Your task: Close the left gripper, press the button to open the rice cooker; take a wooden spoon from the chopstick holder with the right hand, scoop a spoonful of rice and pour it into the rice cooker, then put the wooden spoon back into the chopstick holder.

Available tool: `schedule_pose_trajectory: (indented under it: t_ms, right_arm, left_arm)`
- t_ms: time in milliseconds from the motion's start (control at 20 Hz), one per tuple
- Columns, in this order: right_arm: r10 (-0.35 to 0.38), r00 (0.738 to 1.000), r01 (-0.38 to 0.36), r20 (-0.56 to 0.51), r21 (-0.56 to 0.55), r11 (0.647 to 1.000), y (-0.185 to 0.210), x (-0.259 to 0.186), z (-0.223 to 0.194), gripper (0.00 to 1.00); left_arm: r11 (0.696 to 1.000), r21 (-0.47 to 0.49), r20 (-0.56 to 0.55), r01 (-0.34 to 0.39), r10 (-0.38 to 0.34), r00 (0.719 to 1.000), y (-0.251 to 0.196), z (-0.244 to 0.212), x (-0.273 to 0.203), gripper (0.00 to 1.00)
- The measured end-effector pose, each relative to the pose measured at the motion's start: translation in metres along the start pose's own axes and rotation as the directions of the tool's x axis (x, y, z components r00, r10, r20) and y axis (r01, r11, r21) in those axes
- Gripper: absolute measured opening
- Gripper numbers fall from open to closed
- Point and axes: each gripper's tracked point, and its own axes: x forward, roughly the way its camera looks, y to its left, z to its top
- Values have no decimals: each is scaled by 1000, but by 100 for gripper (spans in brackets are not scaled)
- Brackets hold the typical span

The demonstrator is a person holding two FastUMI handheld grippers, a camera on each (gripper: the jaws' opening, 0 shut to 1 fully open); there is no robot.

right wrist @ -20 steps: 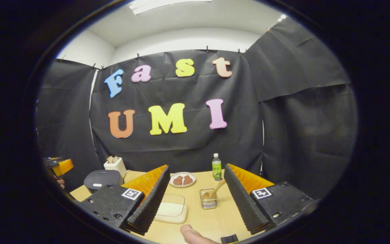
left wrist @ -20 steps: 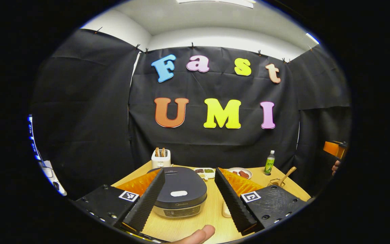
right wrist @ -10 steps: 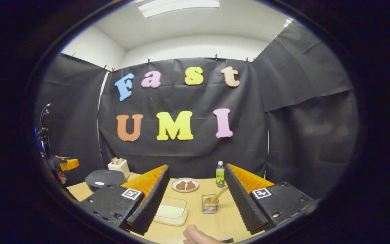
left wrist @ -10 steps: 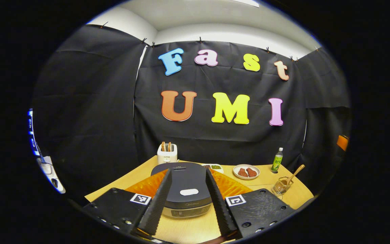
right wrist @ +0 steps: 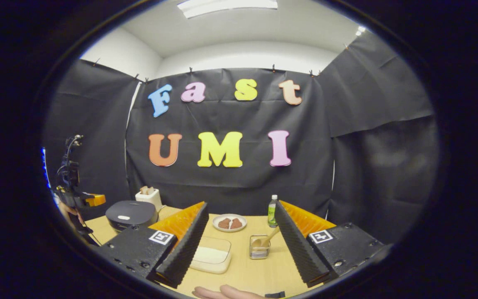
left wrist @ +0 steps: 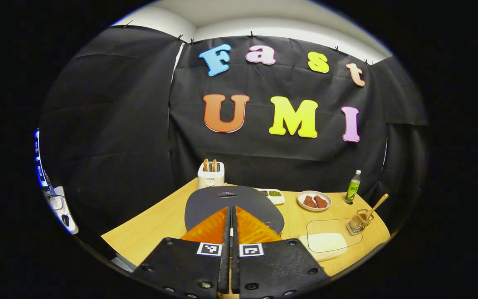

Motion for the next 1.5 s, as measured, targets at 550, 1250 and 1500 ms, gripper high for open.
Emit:
schedule_pose_trajectory:
  t_ms: [550, 1250, 1500]
  right_arm:
    - [-5, 998, 8, -60, 47, 999, -3, 13, -28, 99]
    - [31, 998, -27, -50, 70, 997, 10, 16, -35, 99]
    - [23, 997, -20, -74, 51, 999, 9, 14, -42, 99]
  left_arm:
    - [999, 39, -181, -10, 17, 983, -14, -47, 45, 0]
    - [999, -32, -310, 10, -19, 950, -11, -78, 48, 0]
    - [990, -110, -287, 84, -112, 951, -24, -64, 31, 1]
